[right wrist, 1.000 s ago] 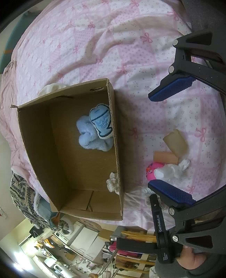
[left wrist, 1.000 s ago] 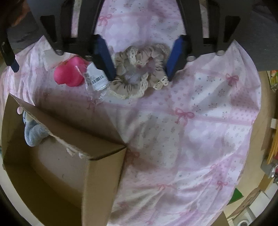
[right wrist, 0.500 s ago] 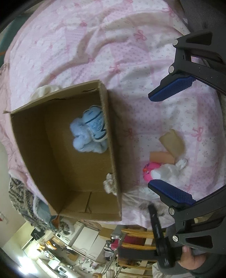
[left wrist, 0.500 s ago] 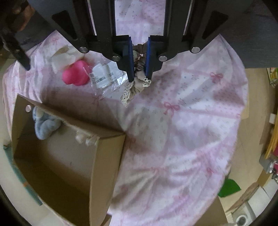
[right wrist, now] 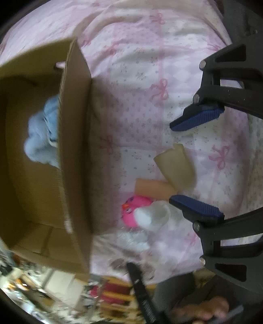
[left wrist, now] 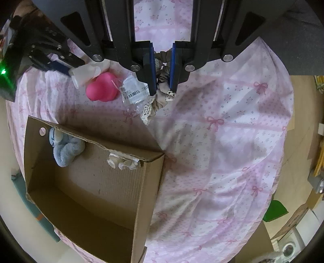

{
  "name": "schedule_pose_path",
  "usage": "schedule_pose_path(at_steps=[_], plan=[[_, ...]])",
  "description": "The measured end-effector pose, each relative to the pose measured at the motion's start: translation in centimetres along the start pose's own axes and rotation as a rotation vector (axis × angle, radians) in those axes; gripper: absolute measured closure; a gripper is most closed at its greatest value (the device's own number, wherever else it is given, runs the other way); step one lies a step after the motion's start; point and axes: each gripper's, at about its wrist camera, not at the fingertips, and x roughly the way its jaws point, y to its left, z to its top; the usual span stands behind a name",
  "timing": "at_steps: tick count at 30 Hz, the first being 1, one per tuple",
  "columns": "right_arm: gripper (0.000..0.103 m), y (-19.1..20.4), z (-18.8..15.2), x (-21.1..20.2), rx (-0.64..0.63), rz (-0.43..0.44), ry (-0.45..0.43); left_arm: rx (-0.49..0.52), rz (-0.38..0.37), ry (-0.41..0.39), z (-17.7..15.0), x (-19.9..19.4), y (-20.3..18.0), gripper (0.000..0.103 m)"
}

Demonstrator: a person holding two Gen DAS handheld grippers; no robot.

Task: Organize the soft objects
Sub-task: 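Grasp the tan pad with right tool while left tool lifts the scrunchies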

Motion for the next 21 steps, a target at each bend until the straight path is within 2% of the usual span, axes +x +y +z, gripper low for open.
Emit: schedule_pose_path(at_steps=[3, 4, 10, 17, 21], plan=[[0.077, 0.5, -0.3, 0.1, -0.035, -0.011, -0.002, 0.002, 0.001, -0.002, -0.2, 0.1, -0.2, 0.092], [0.088, 0.6, -0.4, -0.1, -0.042, -0.005, -0.011, 0.003, 0.000, -0.004, -0.3, 0.0, -0.2, 0.092], [0.091, 0.8, -1.2, -2.3, -0.052, 0.038, -0.094, -0.007, -0.008, -0.019, -0.5, -0.3, 0.2, 0.092], [0.091, 0.1, -1.0, -6.7, -0.003, 0.086, -0.273, 0.019, 0.004, -0.077, -0.9, -1.8, -0.3, 0.092], [0.091, -0.4, -0.6, -7.5, 0.012, 0.106, -0.300, 0.050, 0.013, -0.105, -1.1, -2.3, -1.1, 0.092]])
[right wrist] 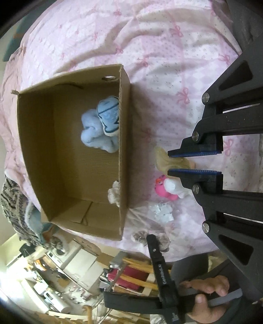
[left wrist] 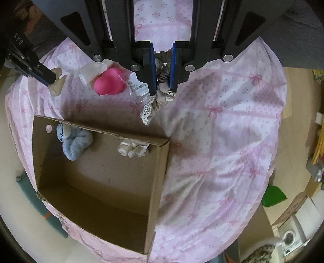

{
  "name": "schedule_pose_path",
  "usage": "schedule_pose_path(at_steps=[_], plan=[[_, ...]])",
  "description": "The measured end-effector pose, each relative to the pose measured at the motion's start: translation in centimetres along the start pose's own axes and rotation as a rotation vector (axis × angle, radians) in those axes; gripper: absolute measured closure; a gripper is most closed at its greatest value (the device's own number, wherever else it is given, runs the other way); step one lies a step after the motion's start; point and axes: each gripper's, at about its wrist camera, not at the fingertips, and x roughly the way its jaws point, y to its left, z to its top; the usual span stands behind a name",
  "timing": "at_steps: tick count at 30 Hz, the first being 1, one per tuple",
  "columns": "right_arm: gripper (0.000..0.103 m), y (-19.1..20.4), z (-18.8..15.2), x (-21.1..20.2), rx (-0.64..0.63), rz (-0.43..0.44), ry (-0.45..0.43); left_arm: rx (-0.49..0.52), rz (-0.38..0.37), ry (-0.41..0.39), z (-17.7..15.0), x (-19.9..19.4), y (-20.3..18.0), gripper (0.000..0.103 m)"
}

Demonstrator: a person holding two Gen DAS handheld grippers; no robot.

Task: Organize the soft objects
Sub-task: 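Grasp the tan pad with right tool while left tool lifts the scrunchies, then lower scrunchies into the box with left tool while right tool drops the pad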

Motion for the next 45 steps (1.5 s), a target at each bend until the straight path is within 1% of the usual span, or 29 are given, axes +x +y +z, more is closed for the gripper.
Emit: schedule_pose_path(at_steps=[9, 11, 13, 17, 23, 28, 31, 33, 36, 38, 41, 45], plan=[[0.091, 0.2, 0.0, -0.1, 0.002, 0.017, -0.025, 0.016, 0.014, -0.021, -0.1, -0.4, -0.8, 0.092], [0.091, 0.1, 0.1, -0.8, 0.004, 0.031, -0.039, 0.003, -0.004, -0.036, 0.0, -1.3, -0.8, 0.092], [0.091, 0.2, 0.3, -1.7, 0.004, 0.046, -0.065, -0.002, -0.042, -0.065, 0.5, -3.1, -1.0, 0.092], [0.091, 0.7, 1.7, -4.2, 0.002, 0.073, -0.130, 0.019, -0.045, -0.109, 1.9, -5.3, -2.0, 0.092], [0.091, 1.4, 4.9, -6.6, -0.028, 0.081, -0.224, 0.077, -0.041, -0.159, 4.5, -6.5, -3.8, 0.092], [0.091, 1.1, 7.1, -6.3, -0.032, 0.059, -0.270, 0.110, -0.017, -0.215, 6.7, -6.5, -5.0, 0.092], [0.091, 0.1, 7.8, -5.4, -0.016, 0.055, -0.291, 0.133, 0.001, -0.246, 7.9, -5.7, -5.8, 0.092], [0.091, -0.5, 8.0, -4.5, -0.002, 0.052, -0.292, 0.142, 0.004, -0.267, 8.3, -4.8, -6.0, 0.092], [0.091, -1.6, 7.7, -2.7, 0.030, 0.046, -0.261, 0.160, 0.014, -0.279, 8.4, -2.9, -5.9, 0.092], [0.091, -1.7, 7.5, -1.5, 0.021, 0.017, -0.228, 0.146, 0.021, -0.267, 8.4, -2.0, -5.5, 0.092], [0.090, -1.8, 7.2, -0.6, 0.018, 0.006, -0.204, 0.109, -0.002, -0.219, 8.5, -0.9, -4.6, 0.092], [0.090, -1.9, 7.0, -0.1, 0.024, -0.004, -0.194, 0.105, -0.003, -0.211, 8.4, -0.3, -4.3, 0.092]])
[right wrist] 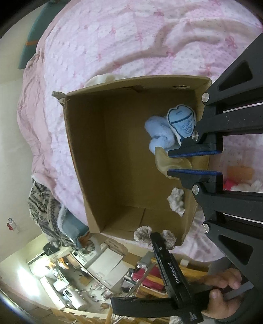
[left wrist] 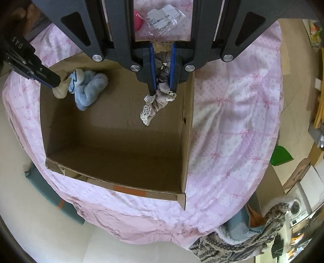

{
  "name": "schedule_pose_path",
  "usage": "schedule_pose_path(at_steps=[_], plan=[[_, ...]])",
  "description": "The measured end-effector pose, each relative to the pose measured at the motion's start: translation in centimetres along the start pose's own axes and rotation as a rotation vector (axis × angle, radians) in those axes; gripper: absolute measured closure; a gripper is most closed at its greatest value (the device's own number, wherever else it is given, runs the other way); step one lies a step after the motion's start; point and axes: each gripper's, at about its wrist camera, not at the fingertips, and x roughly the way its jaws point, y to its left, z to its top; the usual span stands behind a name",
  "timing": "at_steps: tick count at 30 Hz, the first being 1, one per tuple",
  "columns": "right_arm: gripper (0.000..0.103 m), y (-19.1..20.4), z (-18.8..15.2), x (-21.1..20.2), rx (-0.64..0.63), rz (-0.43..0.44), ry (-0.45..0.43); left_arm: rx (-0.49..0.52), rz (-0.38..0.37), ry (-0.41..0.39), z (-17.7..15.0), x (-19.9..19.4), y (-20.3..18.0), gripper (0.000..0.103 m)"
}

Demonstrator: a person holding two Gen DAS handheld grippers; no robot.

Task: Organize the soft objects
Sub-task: 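Lower scrunchies into the box with left tool while right tool drops the pad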

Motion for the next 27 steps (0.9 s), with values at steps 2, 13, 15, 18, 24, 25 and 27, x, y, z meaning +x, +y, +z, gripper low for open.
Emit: schedule_pose_path(at_steps=[2, 13, 15, 18, 24, 25, 27], plan=[[0.090, 0.0, 0.1, 0.2, 0.005, 0.001, -0.003, 0.002, 0.003, 0.000, -0.1, 0.2, 0.0, 0.092], [0.090, 0.1, 0.0, 0.5, 0.011, -0.005, 0.006, 0.053, 0.004, -0.033, -0.5, 0.1, -0.9, 0.092], [0.090, 0.2, 0.1, 0.7, 0.011, -0.006, 0.007, 0.060, -0.003, -0.045, -0.6, -0.1, -1.0, 0.092], [0.089, 0.2, 0.1, 0.6, 0.011, -0.003, 0.006, 0.055, -0.001, -0.056, -0.6, -0.2, -0.9, 0.092], [0.085, 0.0, 0.1, 0.6, 0.020, 0.005, 0.001, 0.049, -0.006, -0.059, -0.6, -0.2, -0.9, 0.092], [0.085, 0.0, 0.1, 0.6, 0.021, 0.005, -0.001, 0.053, -0.007, -0.057, -0.6, 0.0, -0.9, 0.092], [0.079, -0.1, 0.1, 0.6, 0.028, 0.003, -0.006, 0.059, -0.008, -0.054, -0.7, 0.2, -1.0, 0.092]])
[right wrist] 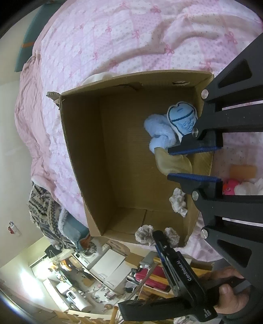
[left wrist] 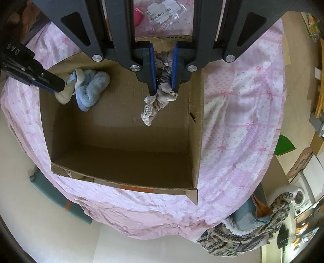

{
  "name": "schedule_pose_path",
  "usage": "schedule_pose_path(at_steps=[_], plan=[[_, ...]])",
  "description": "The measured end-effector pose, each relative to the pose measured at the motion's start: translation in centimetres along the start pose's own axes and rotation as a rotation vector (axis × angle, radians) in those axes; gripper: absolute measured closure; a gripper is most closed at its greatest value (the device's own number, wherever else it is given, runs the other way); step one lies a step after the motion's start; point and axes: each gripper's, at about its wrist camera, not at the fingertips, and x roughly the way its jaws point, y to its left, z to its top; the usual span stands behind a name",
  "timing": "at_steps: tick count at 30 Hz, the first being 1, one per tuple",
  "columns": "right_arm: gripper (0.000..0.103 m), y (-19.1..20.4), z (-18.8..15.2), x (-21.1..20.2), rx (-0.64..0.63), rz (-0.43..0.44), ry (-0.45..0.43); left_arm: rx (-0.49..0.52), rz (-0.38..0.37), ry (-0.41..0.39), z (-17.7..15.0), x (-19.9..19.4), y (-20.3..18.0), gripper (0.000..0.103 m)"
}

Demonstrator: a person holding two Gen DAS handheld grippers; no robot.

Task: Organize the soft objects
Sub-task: 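Lower scrunchies into the box with left tool while right tool drops the pad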

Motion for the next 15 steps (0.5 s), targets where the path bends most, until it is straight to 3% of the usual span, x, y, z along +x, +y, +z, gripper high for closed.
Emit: schedule_pose_path(at_steps=[1, 4, 9, 11, 13, 15], plan=[[0.073, -0.1, 0.0, -0.1, 0.004, 0.000, -0.002, -0.001, -0.001, 0.003, 0.0, 0.1, 0.0, 0.091], [0.070, -0.2, 0.2, -0.1, 0.019, 0.011, -0.008, -0.009, -0.014, 0.004, -0.1, 0.1, -0.1, 0.088], [0.041, -0.4, 0.3, -0.8, 0.034, 0.024, -0.051, 0.000, -0.012, -0.005, -0.2, 0.0, -0.3, 0.080], [0.032, -0.4, 0.4, -1.1, 0.039, 0.023, -0.067, -0.001, -0.005, -0.013, -0.2, -0.1, -0.4, 0.058], [0.030, -0.5, 0.5, -1.1, 0.044, 0.018, -0.067, 0.002, 0.006, -0.036, -0.2, -0.5, -0.5, 0.046], [0.027, -0.6, 0.6, -0.9, 0.052, 0.011, -0.057, 0.011, 0.008, -0.051, -0.1, -0.9, -0.7, 0.042]])
